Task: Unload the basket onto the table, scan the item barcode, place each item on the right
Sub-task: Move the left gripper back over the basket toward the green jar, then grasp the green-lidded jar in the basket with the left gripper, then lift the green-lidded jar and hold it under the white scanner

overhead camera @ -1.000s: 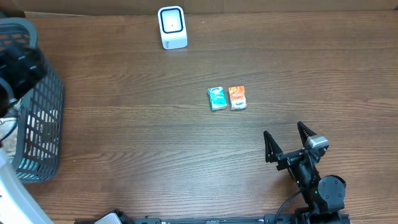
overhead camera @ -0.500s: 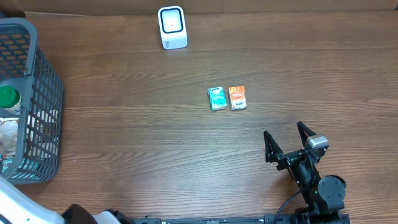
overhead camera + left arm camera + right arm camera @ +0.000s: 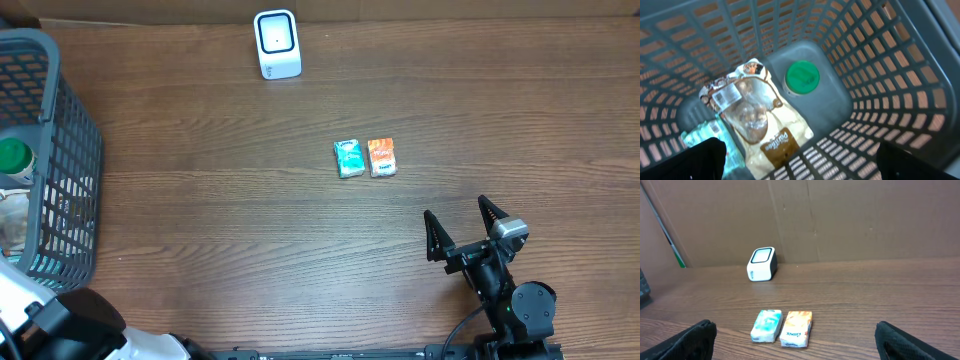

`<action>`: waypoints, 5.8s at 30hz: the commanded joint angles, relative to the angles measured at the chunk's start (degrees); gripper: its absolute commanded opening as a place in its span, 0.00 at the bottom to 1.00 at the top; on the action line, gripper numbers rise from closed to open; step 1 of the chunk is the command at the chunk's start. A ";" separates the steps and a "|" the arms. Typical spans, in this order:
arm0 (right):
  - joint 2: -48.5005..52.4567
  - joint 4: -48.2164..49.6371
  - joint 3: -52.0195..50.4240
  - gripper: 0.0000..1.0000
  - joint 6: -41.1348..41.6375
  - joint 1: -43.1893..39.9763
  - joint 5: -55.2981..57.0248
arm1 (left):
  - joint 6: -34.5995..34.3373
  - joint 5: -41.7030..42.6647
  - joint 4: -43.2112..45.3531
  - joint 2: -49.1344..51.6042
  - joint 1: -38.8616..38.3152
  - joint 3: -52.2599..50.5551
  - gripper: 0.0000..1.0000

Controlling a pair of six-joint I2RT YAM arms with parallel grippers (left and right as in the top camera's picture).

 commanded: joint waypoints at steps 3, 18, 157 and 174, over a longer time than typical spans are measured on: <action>-0.46 0.17 -0.61 1.00 0.04 0.33 0.37 | 5.97 -1.90 2.10 2.86 0.24 0.52 0.98; -0.46 0.20 -0.61 1.00 0.04 0.33 0.37 | 13.53 -1.84 5.51 10.54 0.22 0.50 0.95; -0.46 0.20 -0.61 1.00 0.04 0.33 0.35 | 10.03 13.57 -14.93 8.41 -49.70 14.25 0.55; -0.46 0.20 -0.61 1.00 0.04 0.33 0.35 | 8.41 10.14 -9.38 35.06 -62.45 14.25 0.52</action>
